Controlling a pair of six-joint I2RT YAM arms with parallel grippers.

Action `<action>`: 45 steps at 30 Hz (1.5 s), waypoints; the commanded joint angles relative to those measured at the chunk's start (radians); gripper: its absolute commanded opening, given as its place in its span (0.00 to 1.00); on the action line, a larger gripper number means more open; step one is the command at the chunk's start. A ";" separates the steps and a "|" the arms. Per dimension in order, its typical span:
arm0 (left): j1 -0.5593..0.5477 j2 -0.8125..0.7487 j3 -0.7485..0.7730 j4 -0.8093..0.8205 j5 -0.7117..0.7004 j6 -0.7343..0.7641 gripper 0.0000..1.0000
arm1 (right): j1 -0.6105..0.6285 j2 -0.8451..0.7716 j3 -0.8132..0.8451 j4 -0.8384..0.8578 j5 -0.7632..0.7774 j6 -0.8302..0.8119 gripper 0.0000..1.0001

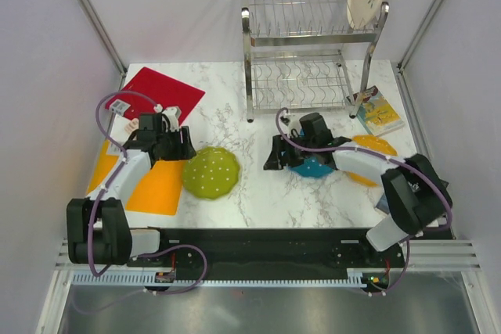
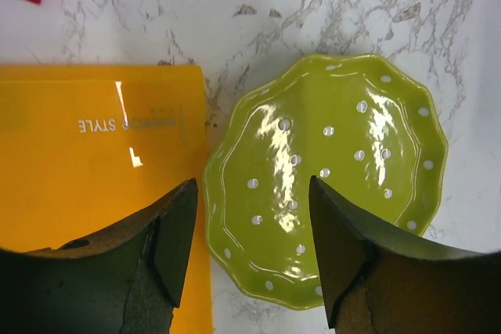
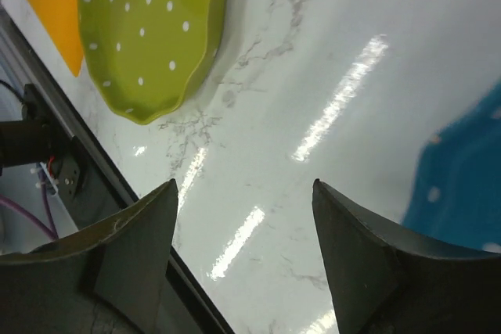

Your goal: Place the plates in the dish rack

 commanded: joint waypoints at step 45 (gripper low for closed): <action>-0.008 0.047 -0.221 0.112 0.160 -0.214 0.02 | 0.191 0.752 0.189 0.629 -0.430 0.380 0.69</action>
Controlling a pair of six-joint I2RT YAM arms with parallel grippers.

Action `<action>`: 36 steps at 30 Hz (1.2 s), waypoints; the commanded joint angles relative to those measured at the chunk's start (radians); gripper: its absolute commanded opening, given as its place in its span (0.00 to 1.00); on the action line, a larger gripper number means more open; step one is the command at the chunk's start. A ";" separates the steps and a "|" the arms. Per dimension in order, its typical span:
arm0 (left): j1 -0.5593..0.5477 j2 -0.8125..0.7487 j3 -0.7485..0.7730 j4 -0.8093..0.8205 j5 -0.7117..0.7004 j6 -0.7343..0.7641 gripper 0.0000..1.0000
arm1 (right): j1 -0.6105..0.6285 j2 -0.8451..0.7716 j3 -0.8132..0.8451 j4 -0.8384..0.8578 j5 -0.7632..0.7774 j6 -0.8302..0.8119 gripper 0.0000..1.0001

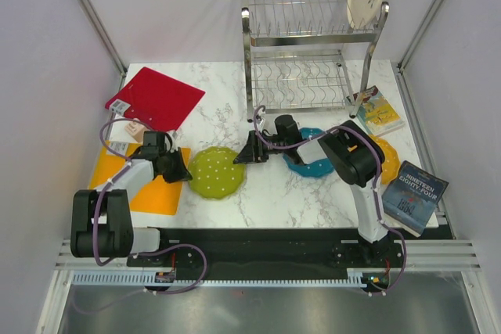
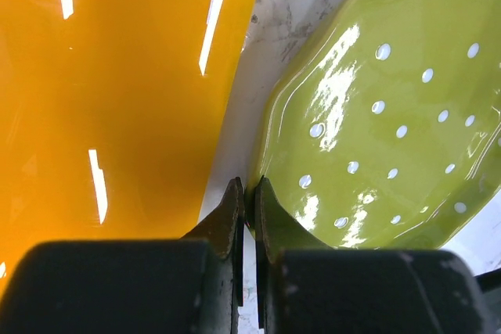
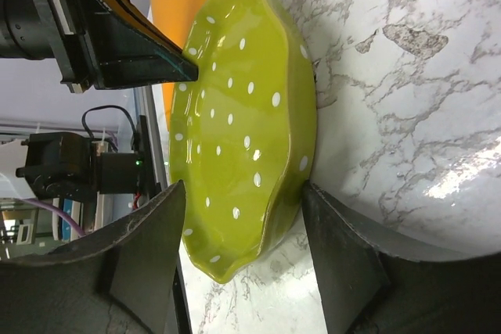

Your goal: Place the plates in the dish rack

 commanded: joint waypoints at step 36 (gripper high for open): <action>-0.034 -0.245 -0.003 0.108 0.106 -0.008 0.57 | 0.081 -0.208 0.003 -0.730 0.131 -0.432 0.00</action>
